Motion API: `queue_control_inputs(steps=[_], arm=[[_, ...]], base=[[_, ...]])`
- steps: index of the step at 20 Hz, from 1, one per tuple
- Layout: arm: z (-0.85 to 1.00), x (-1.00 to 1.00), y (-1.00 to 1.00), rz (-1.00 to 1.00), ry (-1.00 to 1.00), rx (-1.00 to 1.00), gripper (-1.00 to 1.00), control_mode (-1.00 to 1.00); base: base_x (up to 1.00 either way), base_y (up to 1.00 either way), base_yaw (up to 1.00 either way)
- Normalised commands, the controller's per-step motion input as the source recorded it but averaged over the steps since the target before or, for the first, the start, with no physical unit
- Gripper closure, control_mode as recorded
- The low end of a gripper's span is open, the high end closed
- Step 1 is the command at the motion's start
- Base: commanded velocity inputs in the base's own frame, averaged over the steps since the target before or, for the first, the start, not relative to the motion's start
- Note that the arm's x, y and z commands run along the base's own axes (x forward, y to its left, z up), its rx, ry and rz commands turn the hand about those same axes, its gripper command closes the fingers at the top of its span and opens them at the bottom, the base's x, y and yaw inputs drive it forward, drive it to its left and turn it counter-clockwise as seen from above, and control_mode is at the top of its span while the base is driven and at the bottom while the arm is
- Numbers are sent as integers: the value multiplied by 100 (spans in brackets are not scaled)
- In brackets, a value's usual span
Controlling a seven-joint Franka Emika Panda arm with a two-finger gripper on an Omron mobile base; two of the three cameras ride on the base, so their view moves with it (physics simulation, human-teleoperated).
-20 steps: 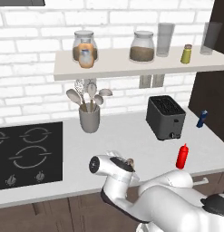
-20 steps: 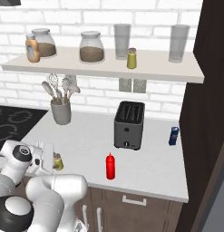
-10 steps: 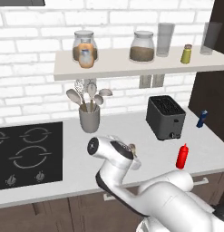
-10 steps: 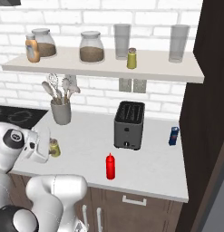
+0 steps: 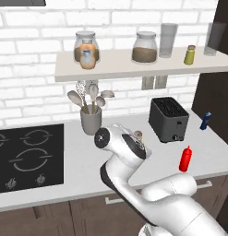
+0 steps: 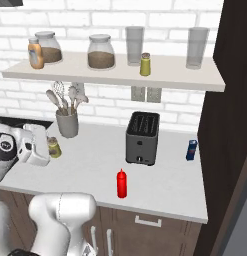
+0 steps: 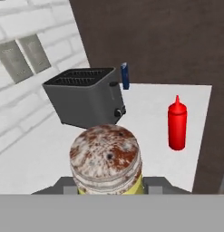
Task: Put the shaker and condiment bottle from the counter next to their counterparts in the cabinet.
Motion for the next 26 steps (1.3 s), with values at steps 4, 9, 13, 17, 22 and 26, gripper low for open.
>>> queue_control_inputs(steps=[4, 9, 13, 17, 22, 26], arm=[[65, -47, -22, 21, -15, 0, 100, -100], [66, -62, -21, 19, -18, 0, 100, -100], [71, -49, -31, 15, -15, 0, 100, -100], [84, -17, -42, 10, -5, 0, 100, -100], [76, -21, -47, 8, -3, 0, 100, -100], [79, -17, -54, 4, 0, 0, 100, -100]], base=[[0, 0, 0], [0, 0, 0], [0, 0, 0], [0, 0, 0], [0, 0, 0], [0, 0, 0]])
